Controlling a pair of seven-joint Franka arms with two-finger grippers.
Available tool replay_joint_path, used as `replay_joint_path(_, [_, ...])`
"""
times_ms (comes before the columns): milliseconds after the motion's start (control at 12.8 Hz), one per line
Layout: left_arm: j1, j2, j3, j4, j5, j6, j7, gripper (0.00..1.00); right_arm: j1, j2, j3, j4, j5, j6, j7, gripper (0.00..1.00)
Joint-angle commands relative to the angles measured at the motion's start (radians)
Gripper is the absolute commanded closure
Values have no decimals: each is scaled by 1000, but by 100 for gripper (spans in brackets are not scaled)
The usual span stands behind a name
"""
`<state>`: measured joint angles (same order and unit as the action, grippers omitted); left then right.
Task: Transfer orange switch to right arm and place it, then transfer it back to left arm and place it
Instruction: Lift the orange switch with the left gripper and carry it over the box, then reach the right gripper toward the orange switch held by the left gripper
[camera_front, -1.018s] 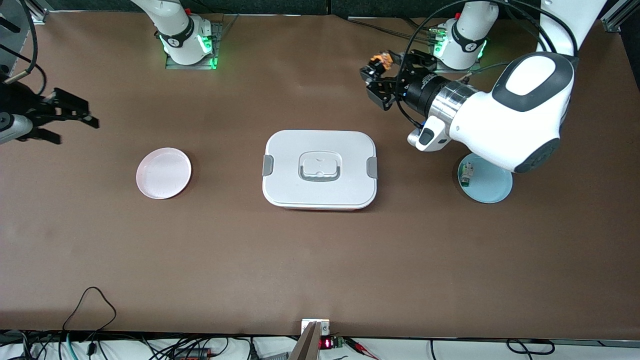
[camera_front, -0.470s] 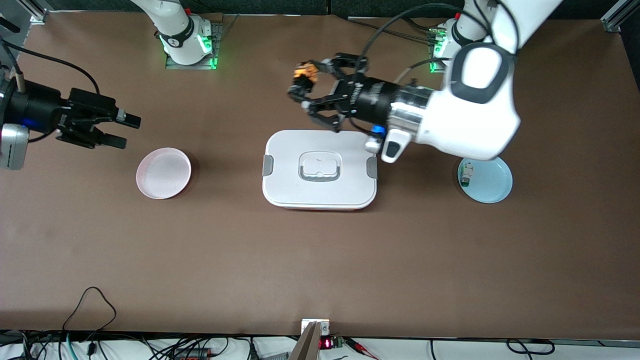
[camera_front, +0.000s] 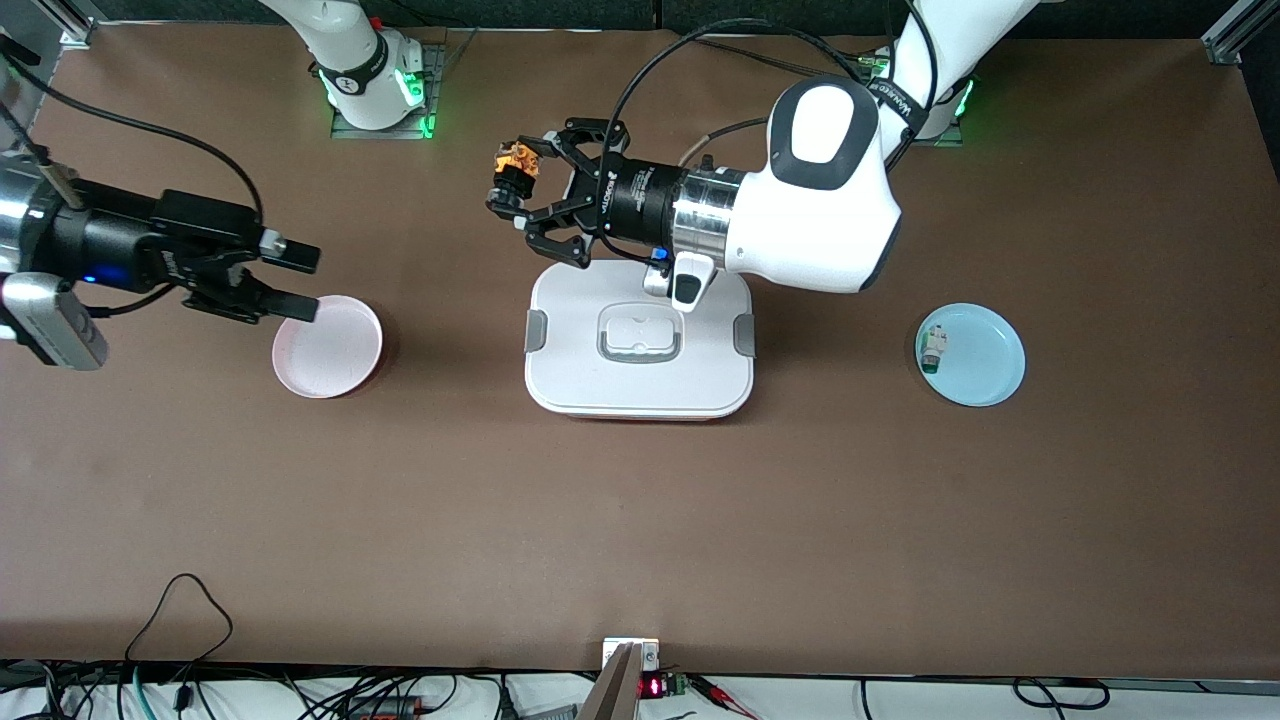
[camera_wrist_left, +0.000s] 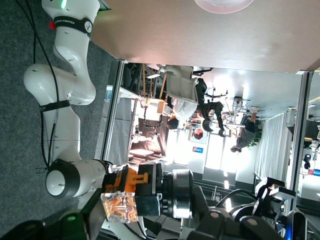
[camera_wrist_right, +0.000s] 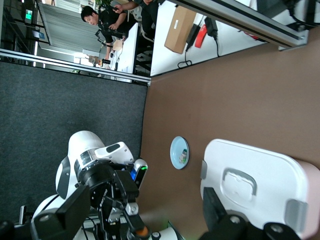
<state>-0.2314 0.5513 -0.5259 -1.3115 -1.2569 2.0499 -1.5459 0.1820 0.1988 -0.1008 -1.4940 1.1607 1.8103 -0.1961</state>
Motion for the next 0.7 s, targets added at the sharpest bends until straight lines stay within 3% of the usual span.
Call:
replay_joint_path(0, [0, 6, 1, 17, -27, 3, -10, 100, 95, -18, -2, -37, 24, 142, 7, 0])
replay_joint_path(313, [15, 6, 14, 20, -105, 38, 0, 100, 200, -44, 1, -129, 34, 306, 47, 0])
replay_joint_path(626, [44, 10, 14, 32, -139, 39, 1, 100, 246, -97, 1, -203, 80, 357, 139, 0])
